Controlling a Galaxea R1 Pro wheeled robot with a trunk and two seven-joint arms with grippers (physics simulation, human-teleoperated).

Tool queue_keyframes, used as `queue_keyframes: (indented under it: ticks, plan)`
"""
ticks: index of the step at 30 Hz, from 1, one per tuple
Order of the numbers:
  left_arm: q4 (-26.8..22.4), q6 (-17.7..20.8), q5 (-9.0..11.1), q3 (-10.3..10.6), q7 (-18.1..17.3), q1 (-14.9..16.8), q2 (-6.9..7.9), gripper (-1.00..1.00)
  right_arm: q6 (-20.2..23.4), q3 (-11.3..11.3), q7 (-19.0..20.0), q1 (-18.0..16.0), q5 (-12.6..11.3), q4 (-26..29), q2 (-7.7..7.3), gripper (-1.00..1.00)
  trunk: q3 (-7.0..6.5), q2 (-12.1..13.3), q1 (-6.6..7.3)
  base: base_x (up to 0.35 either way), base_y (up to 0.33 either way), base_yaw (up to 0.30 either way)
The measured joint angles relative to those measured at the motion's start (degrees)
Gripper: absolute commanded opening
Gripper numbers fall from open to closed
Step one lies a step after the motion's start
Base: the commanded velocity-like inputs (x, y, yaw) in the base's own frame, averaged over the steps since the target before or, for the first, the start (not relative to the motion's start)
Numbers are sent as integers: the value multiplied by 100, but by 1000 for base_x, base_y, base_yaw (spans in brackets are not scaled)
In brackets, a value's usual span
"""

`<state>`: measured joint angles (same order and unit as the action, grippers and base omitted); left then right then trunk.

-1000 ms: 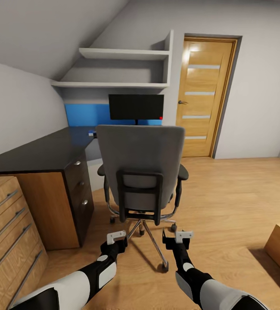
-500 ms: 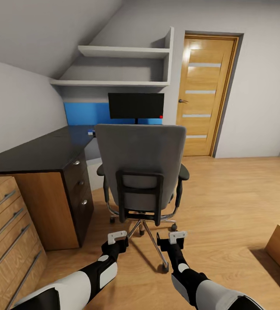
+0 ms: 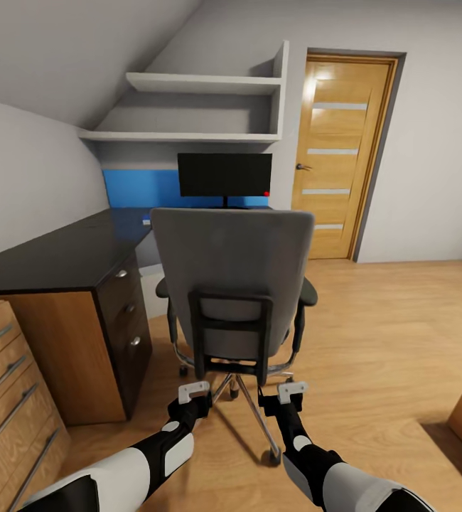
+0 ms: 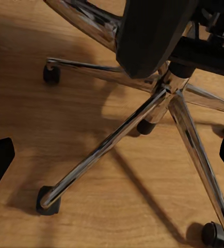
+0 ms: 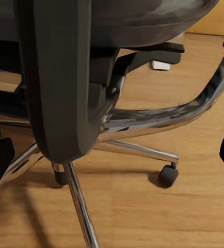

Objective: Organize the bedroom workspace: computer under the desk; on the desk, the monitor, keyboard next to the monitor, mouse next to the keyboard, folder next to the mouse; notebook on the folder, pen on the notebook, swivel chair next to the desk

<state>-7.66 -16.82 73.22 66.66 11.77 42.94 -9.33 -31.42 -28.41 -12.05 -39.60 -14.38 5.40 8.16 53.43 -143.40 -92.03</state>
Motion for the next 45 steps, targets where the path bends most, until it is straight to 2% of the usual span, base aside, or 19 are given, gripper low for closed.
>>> queue_keyframes:
  ticks: [3,4,6,9,12,14,16,33,36,38,45]
  plan:
    - [0,0,0,0,-2,0,0,100,-1,0,0,0,2,0,0,100,0,0,1,212,0,0]
    - [0,0,1,1,-2,0,0,100,9,-80,4,3,40,2,0,100,1,0,1,250,0,0]
    - [0,0,0,0,-3,0,0,100,-10,-1,-3,0,-3,1,0,100,0,0,1,253,0,0]
    - [-2,-1,1,0,-4,0,-1,100,-21,0,-7,-1,-5,-1,0,100,0,0,1,251,-160,0]
    - [-2,1,1,1,-4,0,-7,100,-14,-80,1,1,39,0,-6,100,0,0,1,249,-205,0]
    - [-6,5,0,39,-13,-2,-9,100,-33,8,-9,-1,-5,-1,-8,100,0,0,1,248,-218,0]
    - [-3,10,1,7,-6,-1,-13,100,-23,-57,0,0,30,0,-12,100,0,0,1,248,-227,0]
    - [-11,43,-1,-5,-3,-2,-43,100,-30,-17,-6,-1,14,-1,-17,100,1,0,2,249,-240,0]
    - [-14,49,-37,47,-3,0,-45,100,-33,8,-8,0,-1,0,-17,100,0,0,2,314,-31,0]
    - [-8,43,-2,-14,-4,-1,-43,100,-28,-19,-5,1,13,1,-12,100,0,-1,2,319,-10,0]
    - [-10,53,-14,-5,-3,-1,-44,100,-26,-30,-4,1,16,1,-8,100,0,-1,2,321,-2,0]
